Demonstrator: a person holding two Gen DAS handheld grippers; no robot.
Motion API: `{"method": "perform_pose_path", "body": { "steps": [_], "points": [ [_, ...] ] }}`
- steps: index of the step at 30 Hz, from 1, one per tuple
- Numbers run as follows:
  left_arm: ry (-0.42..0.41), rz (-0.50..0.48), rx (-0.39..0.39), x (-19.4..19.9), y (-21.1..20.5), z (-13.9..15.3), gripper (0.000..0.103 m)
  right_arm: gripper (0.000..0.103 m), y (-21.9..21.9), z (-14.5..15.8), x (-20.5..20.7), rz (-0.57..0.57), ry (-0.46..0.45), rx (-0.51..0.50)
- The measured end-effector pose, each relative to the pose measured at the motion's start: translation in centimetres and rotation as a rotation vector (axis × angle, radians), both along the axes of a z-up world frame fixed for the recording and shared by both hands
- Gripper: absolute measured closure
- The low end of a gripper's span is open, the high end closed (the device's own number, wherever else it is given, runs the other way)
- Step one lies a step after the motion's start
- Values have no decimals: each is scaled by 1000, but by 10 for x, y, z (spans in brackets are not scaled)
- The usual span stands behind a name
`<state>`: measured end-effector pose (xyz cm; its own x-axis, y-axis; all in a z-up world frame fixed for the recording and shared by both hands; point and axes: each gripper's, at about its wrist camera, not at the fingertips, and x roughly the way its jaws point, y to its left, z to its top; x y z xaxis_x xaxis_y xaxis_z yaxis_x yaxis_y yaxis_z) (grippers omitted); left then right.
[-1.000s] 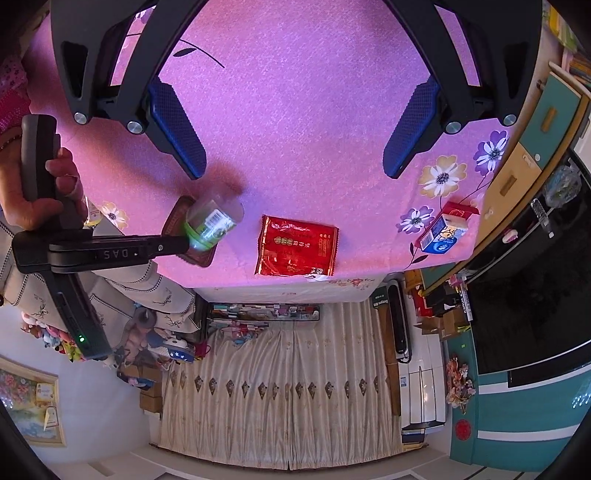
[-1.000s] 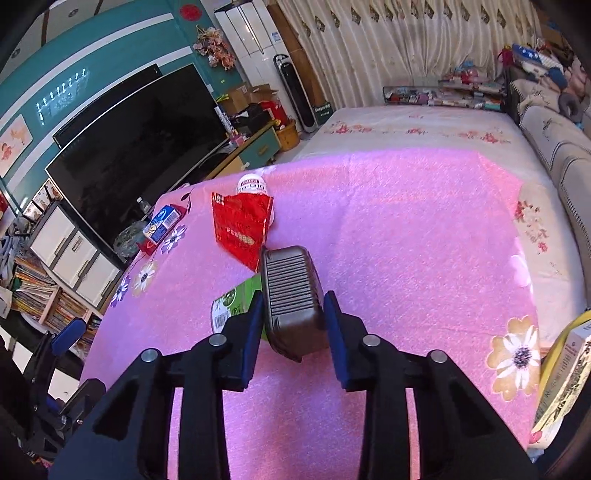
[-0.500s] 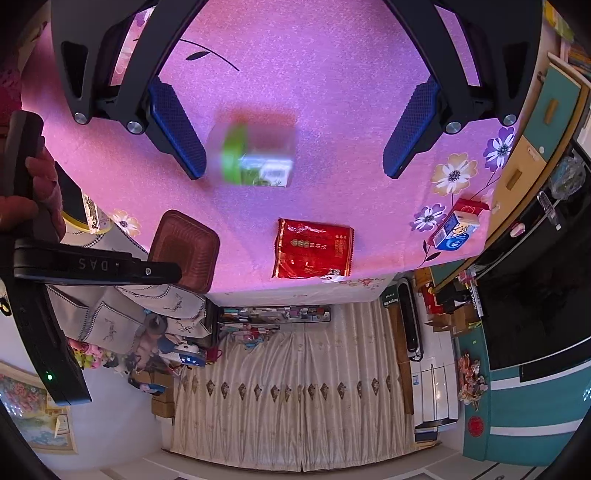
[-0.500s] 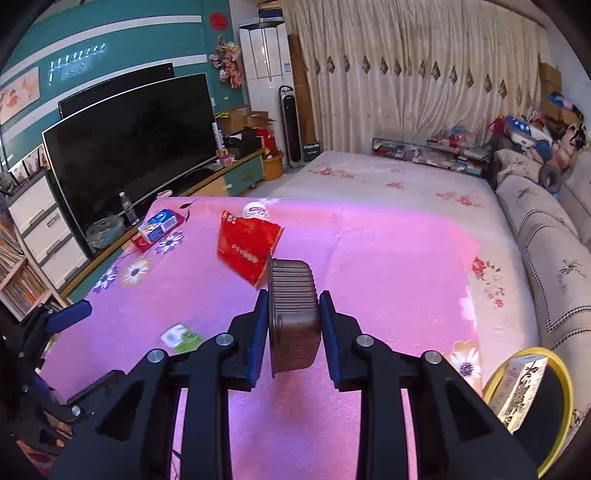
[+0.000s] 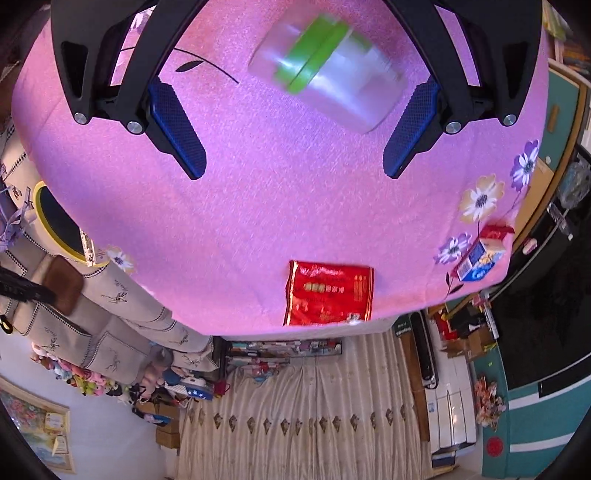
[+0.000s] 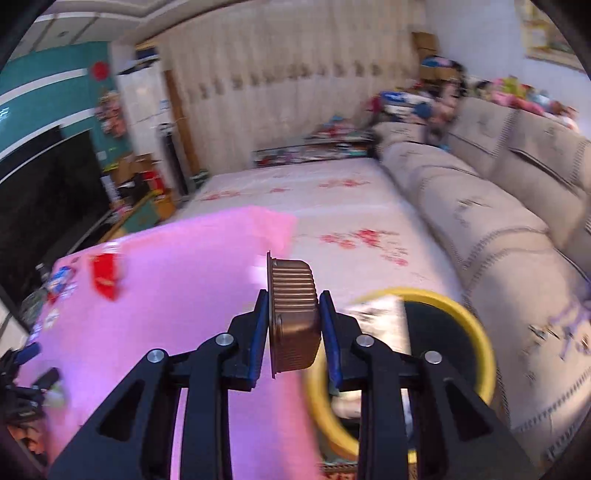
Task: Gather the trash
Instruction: 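Drop the brown lid into the bin with the right gripper while the left gripper grasps the clear jar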
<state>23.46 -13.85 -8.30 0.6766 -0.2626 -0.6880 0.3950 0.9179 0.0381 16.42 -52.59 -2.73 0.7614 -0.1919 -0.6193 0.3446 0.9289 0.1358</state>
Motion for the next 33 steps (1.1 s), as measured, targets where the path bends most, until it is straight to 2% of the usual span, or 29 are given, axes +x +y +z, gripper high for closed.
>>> {"method": "perform_pose_path", "body": {
  "steps": [3,6,8,9,11,20,22,24,27,33],
  "points": [
    [13,17,20,7,0,-8,8,77,-32,-19,-16,-110,64,-26],
    [23,24,40,13,-4,-12,8,75,-49,-44,-20,-152,124,-25],
    [27,26,46,14,-7,-13,8,69,-57,-58,-17,-159,156,-11],
    [30,25,42,14,-7,-12,8,59,-56,-65,-15,-167,166,-3],
    [35,15,31,11,-7,-9,8,55,-58,-71,-15,-176,160,8],
    [35,-45,59,-11,11,-5,5,50,-38,-58,-15,-130,100,2],
    [45,-58,77,-11,14,-9,5,50,-34,-55,-15,-115,93,5],
    [73,-75,63,-10,18,-12,5,50,-30,-52,-16,-104,87,4],
    [108,-79,41,-10,21,-18,5,50,-26,-51,-15,-90,86,4],
    [134,-48,50,-5,24,-27,5,50,-20,-49,-15,-73,85,5]
  ]
}}
